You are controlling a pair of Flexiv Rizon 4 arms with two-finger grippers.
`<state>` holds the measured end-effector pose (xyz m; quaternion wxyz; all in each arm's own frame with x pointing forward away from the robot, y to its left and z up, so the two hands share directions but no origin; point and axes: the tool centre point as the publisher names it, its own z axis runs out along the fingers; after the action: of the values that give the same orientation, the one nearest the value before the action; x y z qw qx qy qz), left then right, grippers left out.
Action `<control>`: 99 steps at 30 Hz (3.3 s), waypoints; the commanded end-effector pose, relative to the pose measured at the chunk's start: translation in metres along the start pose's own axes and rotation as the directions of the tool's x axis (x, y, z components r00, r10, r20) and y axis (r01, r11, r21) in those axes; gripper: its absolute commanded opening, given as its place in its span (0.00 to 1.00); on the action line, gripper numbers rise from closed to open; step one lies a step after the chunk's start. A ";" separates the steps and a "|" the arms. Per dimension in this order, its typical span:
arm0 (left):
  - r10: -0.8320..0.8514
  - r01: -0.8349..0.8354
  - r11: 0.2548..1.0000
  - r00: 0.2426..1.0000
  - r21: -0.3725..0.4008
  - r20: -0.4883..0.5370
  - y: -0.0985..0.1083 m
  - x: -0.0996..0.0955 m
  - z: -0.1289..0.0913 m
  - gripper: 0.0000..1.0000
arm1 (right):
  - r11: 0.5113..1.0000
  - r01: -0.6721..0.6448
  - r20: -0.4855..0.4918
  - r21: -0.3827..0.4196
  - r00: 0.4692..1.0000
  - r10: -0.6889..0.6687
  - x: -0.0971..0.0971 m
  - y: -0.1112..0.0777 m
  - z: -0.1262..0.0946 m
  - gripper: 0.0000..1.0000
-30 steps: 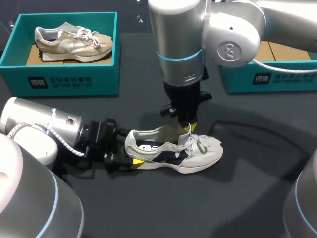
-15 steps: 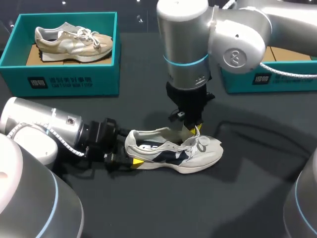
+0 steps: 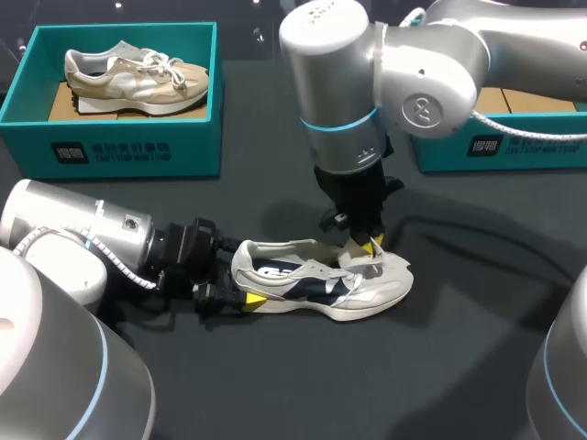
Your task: Take the shoe out of the shoebox, open the shoe tongue, remove and reinsert the insole, then place the shoe into the shoebox
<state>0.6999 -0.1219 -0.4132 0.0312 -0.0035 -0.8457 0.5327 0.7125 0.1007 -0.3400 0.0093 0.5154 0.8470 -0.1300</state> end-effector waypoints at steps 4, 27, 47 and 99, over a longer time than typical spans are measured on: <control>-0.001 0.001 1.000 1.000 -0.002 0.003 0.003 -0.002 0.005 0.00 | 0.999 -0.020 0.015 0.036 1.000 0.019 -0.004 0.004 0.012 0.00; -0.001 0.001 1.000 1.000 -0.002 0.003 0.003 -0.002 0.005 0.00 | 0.982 -0.170 0.099 0.077 0.982 0.162 -0.032 -0.018 -0.003 0.43; -0.001 0.001 1.000 1.000 -0.002 0.003 0.003 -0.002 0.005 0.00 | 0.895 0.426 0.196 -0.135 0.897 -0.397 0.026 -0.010 -0.120 0.00; -0.001 0.001 1.000 1.000 -0.002 0.003 0.003 -0.002 0.005 0.00 | 0.485 0.845 0.270 -0.227 0.533 -0.802 0.102 0.036 -0.065 0.00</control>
<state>0.7001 -0.1220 -0.4134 0.0311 -0.0033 -0.8458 0.5325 0.7008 0.2217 -0.2798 0.0892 0.0296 0.9954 -0.0162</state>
